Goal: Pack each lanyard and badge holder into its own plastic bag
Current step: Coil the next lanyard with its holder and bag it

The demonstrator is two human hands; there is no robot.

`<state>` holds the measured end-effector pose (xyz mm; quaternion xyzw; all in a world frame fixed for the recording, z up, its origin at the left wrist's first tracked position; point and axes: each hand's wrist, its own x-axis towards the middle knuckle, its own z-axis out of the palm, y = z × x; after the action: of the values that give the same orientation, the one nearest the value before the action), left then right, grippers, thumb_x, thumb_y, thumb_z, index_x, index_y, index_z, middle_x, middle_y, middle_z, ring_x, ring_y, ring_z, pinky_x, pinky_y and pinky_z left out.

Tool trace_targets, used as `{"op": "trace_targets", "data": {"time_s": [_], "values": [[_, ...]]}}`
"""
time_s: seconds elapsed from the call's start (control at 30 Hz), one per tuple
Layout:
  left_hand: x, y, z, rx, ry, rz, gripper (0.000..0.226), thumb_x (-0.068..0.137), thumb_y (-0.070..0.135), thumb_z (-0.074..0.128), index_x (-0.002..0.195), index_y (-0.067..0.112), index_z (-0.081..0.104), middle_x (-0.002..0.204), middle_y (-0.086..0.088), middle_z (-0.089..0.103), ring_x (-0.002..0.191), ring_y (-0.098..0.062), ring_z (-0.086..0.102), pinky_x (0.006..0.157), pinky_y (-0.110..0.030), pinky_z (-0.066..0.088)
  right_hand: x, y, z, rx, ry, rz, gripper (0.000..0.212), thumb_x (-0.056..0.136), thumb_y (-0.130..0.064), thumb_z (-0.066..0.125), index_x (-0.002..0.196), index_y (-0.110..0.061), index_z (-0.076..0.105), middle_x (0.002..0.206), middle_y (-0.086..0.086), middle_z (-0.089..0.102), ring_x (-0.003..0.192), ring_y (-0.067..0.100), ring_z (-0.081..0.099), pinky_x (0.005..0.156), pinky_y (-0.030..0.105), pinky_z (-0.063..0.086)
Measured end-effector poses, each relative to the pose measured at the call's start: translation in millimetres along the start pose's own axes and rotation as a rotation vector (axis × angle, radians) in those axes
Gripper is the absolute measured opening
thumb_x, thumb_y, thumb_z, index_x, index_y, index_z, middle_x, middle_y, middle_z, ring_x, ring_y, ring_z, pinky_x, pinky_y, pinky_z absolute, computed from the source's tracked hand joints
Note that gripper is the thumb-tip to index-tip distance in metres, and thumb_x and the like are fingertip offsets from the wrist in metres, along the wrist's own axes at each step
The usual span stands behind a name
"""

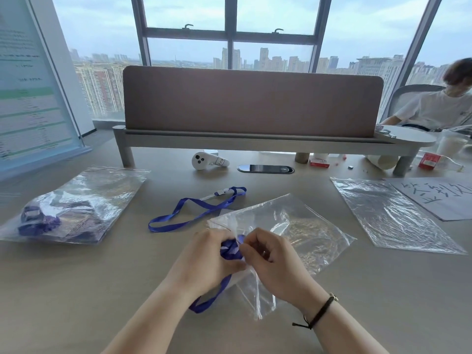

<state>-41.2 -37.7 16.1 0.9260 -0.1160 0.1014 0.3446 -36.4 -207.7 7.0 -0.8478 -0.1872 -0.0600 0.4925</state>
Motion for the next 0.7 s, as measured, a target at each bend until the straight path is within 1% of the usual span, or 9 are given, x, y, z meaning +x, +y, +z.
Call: {"op": "trace_targets", "data": {"time_s": [0.07, 0.1, 0.17, 0.23, 0.27, 0.37, 0.53, 0.6, 0.7], "values": [[1, 0, -1, -0.089, -0.002, -0.116, 0.046, 0.066, 0.050, 0.085, 0.068, 0.014, 0.056, 0.057, 0.011, 0.044, 0.053, -0.007, 0.036, 0.050, -0.020, 0.028, 1, 0, 1, 0.053, -0.007, 0.021, 0.021, 0.091, -0.022, 0.064, 0.071, -0.026, 0.059, 0.057, -0.008, 0.053, 0.053, 0.004, 0.041, 0.053, 0.023, 0.036], [3, -1, -2, -0.155, -0.013, -0.157, 0.041, 0.064, 0.052, 0.087, 0.070, 0.020, 0.062, 0.059, 0.015, 0.052, 0.053, -0.002, 0.044, 0.052, -0.016, 0.033, 2, 1, 1, 0.083, 0.003, 0.034, 0.019, 0.090, -0.022, 0.064, 0.072, -0.024, 0.060, 0.058, -0.005, 0.055, 0.054, 0.005, 0.043, 0.054, 0.025, 0.038], [5, 0, -6, -0.325, -0.056, -0.259, 0.039, 0.061, 0.053, 0.090, 0.088, 0.034, 0.071, 0.082, 0.023, 0.070, 0.076, 0.012, 0.063, 0.072, -0.012, 0.049, 4, 1, -1, 0.137, 0.055, 0.072, 0.022, 0.091, -0.018, 0.064, 0.070, -0.023, 0.061, 0.057, -0.004, 0.058, 0.054, 0.007, 0.046, 0.054, 0.026, 0.039], [7, 0, -7, -0.566, -0.084, -0.353, 0.060, 0.061, 0.051, 0.089, 0.113, 0.025, 0.071, 0.104, 0.012, 0.076, 0.099, -0.001, 0.070, 0.093, -0.030, 0.056, 7, 0, -4, 0.210, 0.125, 0.117, 0.026, 0.093, -0.013, 0.063, 0.070, -0.023, 0.061, 0.056, -0.006, 0.058, 0.051, 0.011, 0.048, 0.053, 0.029, 0.041], [7, 2, -8, -0.703, -0.080, -0.395, 0.059, 0.069, 0.044, 0.086, 0.120, 0.018, 0.069, 0.106, 0.003, 0.077, 0.101, -0.013, 0.072, 0.096, -0.037, 0.056, 8, 0, -6, 0.260, 0.161, 0.139, 0.023, 0.094, -0.012, 0.062, 0.072, -0.018, 0.061, 0.056, -0.005, 0.058, 0.051, 0.014, 0.049, 0.053, 0.031, 0.042], [7, 10, -12, -0.948, 0.014, -0.422, 0.025, 0.092, 0.022, 0.069, 0.114, 0.013, 0.072, 0.101, -0.010, 0.078, 0.099, -0.027, 0.073, 0.094, -0.041, 0.055, 10, 0, -11, 0.489, 0.253, 0.207, 0.019, 0.097, -0.006, 0.058, 0.078, 0.000, 0.059, 0.058, 0.008, 0.054, 0.049, 0.022, 0.049, 0.048, 0.035, 0.046], [12, 7, -10, -0.857, 0.302, -0.431, 0.011, 0.094, 0.023, 0.067, 0.102, 0.021, 0.074, 0.100, -0.001, 0.078, 0.097, -0.016, 0.073, 0.095, -0.037, 0.056, 10, -6, -16, 0.865, 0.243, 0.290, 0.022, 0.099, -0.006, 0.052, 0.078, -0.003, 0.058, 0.064, 0.011, 0.060, 0.048, 0.023, 0.058, 0.053, 0.038, 0.054], [12, 6, -8, -0.796, 0.252, -0.459, 0.017, 0.093, 0.033, 0.068, 0.104, 0.022, 0.074, 0.104, 0.000, 0.077, 0.102, -0.018, 0.072, 0.101, -0.045, 0.053, 11, -5, -17, 0.935, 0.215, 0.292, 0.023, 0.100, -0.009, 0.052, 0.078, -0.004, 0.058, 0.068, 0.013, 0.062, 0.053, 0.026, 0.061, 0.059, 0.042, 0.055], [9, 11, -6, -0.965, -0.010, -0.570, 0.029, 0.099, 0.031, 0.055, 0.105, 0.011, 0.076, 0.105, -0.012, 0.077, 0.102, -0.032, 0.071, 0.102, -0.051, 0.051, 10, -3, -18, 0.952, 0.191, 0.280, 0.023, 0.099, -0.011, 0.053, 0.079, -0.004, 0.060, 0.072, 0.014, 0.062, 0.056, 0.029, 0.060, 0.064, 0.044, 0.053]]}}
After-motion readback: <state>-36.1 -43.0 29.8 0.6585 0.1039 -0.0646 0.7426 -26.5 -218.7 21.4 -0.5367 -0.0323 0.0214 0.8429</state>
